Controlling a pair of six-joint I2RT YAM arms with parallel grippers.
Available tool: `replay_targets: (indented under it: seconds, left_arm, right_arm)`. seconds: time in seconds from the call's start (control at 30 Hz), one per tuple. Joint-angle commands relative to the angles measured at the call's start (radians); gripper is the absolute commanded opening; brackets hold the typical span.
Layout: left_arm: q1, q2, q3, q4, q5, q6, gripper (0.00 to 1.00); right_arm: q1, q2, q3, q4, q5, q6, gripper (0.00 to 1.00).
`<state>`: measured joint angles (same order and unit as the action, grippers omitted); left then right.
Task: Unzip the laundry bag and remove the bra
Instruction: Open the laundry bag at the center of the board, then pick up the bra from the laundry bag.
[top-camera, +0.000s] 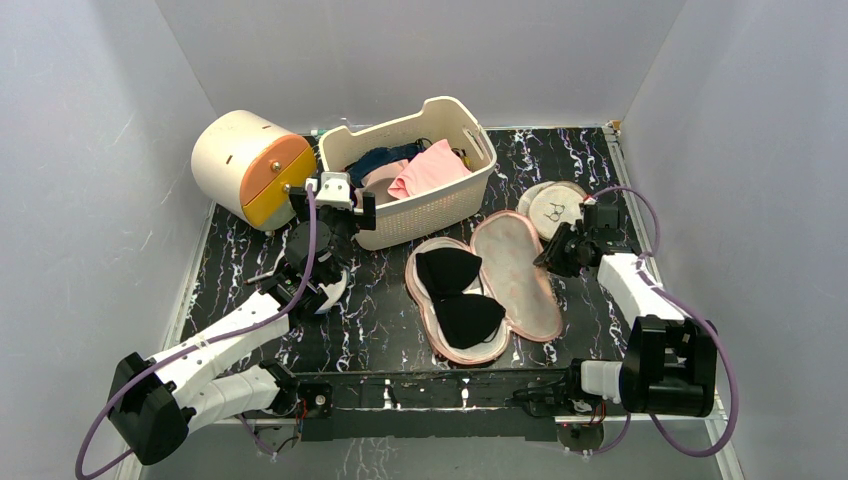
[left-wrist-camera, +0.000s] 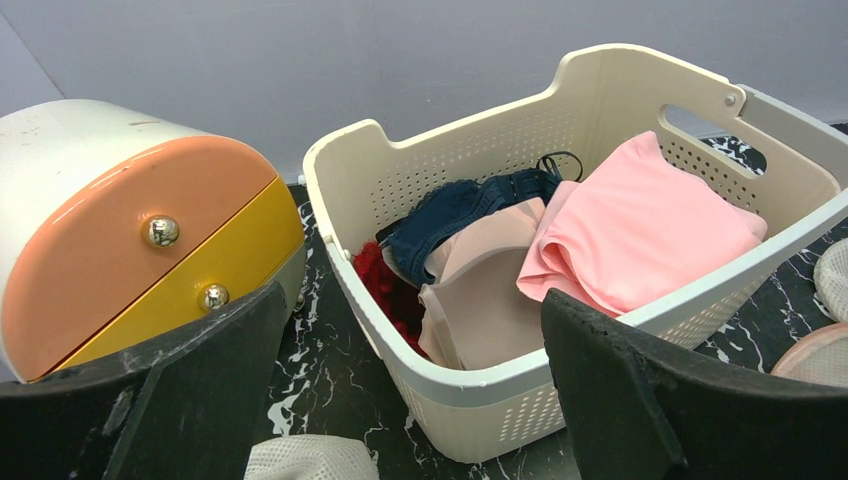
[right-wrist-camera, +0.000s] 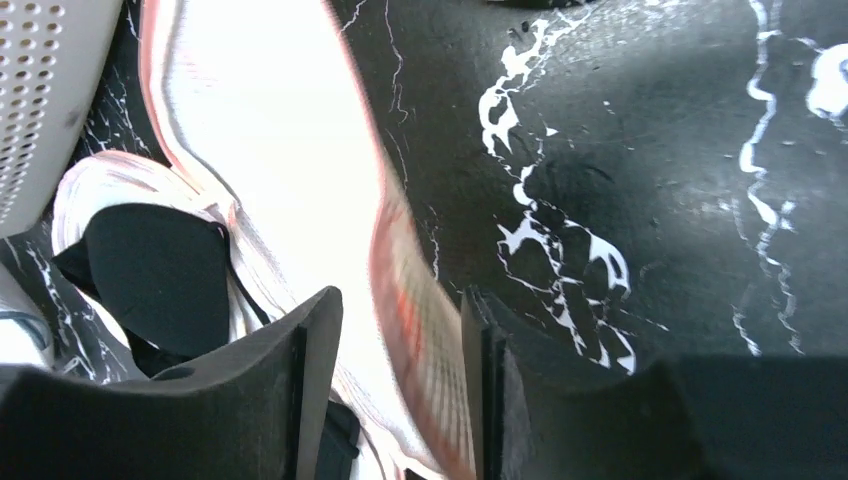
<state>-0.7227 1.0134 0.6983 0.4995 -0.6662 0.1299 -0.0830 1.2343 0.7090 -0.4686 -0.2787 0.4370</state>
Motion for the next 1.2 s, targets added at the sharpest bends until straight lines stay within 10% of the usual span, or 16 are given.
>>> replay_targets:
  seconds: [0.0, 0.43, 0.83, 1.17]
  left_arm:
    - [0.004, -0.008, 0.046, 0.011, 0.01, -0.016, 0.98]
    - [0.003, 0.004, 0.061, -0.03, 0.041, -0.047, 0.98]
    - [-0.034, 0.044, 0.077, -0.08, 0.181, -0.093, 0.98]
    - [-0.039, -0.063, 0.095, -0.523, 0.523, -0.523, 0.98]
  right_arm:
    - [-0.005, -0.109, 0.079, -0.036, 0.091, 0.006, 0.52]
    - [0.053, -0.285, 0.119, -0.087, -0.119, -0.069, 0.82]
    - [0.564, -0.247, 0.023, 0.018, 0.043, -0.023, 0.91]
    - [0.564, -0.323, 0.103, -0.025, 0.141, -0.091, 0.98]
